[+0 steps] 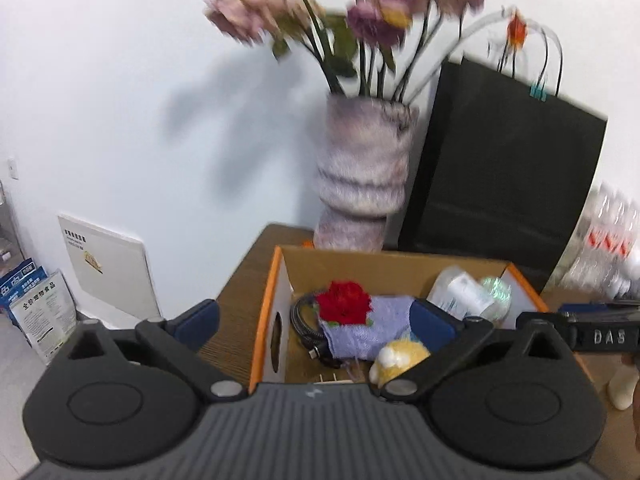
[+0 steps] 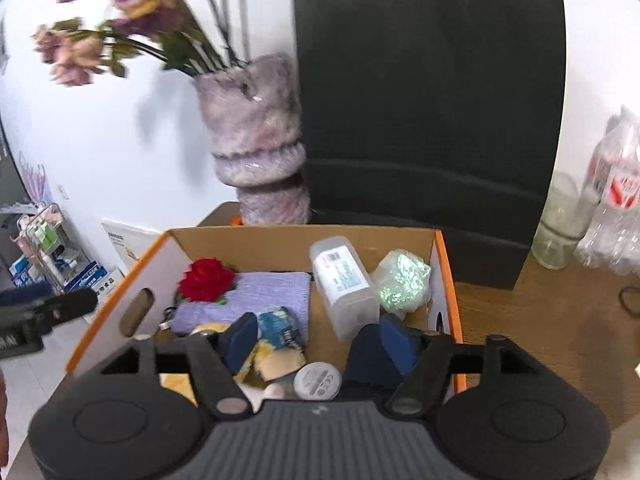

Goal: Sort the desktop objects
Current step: 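Lower the disc and charger cube into the box and open both tools, then withdraw both tools back toward the remaining caps and block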

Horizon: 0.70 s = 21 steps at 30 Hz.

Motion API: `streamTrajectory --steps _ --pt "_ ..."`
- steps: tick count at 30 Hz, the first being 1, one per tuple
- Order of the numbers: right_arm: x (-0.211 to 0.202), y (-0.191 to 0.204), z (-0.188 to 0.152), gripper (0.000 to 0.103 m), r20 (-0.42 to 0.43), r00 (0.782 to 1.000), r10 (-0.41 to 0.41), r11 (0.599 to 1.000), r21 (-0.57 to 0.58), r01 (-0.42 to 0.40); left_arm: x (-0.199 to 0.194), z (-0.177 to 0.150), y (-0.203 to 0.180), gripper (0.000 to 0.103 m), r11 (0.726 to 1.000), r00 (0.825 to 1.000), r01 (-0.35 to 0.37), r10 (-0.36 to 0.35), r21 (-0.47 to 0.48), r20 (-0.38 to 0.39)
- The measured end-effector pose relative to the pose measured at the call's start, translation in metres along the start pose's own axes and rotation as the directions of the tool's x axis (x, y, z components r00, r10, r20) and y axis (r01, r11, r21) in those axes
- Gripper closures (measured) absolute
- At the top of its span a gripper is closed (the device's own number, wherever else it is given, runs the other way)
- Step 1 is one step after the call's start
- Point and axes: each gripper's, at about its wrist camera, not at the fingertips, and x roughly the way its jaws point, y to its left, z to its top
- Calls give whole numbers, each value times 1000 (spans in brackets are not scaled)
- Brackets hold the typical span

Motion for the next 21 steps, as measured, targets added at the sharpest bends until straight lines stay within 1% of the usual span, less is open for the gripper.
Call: streamTrajectory --steps 1,2,3,5,6,8,12,14,15,17,19,21 --pt "-8 4 -1 25 17 1000 -3 1000 -6 3 -10 -2 1 0 1000 1000 7 -7 8 3" --pt "-19 8 -3 24 43 999 -8 1000 -12 8 -19 -6 3 0 1000 1000 10 -10 11 9" --pt "-33 11 -7 23 86 996 -14 1000 -17 15 -28 -11 4 0 1000 1000 11 -11 9 17" --pt "-58 20 -20 15 176 984 -20 999 -46 29 -47 -23 8 0 1000 1000 9 -9 3 23" --pt "-70 25 -28 14 215 976 -23 997 -66 38 -55 -28 9 0 1000 1000 6 -6 3 24" --pt "-87 33 -41 14 250 968 -23 995 -90 47 -72 -40 10 0 1000 999 -6 6 8 38" --pt "-116 45 -74 12 299 954 12 995 -102 19 -109 -71 12 0 999 996 -35 33 31 78" --pt "-129 48 -93 6 332 942 40 995 -95 -9 -124 -94 13 0 999 996 -26 22 46 85" --pt "-134 50 -104 5 342 938 58 995 -96 -26 -130 -104 12 0 998 997 -18 13 54 82" --pt "-142 53 -122 5 338 938 69 995 -95 -39 -144 -124 9 0 998 996 -29 23 64 92" --pt "-146 57 -143 5 317 946 62 995 -90 -35 -158 -141 8 0 998 992 -46 40 44 119" --pt "-147 61 -163 5 288 957 42 995 -97 -15 -168 -155 8 0 999 993 -30 26 29 113"
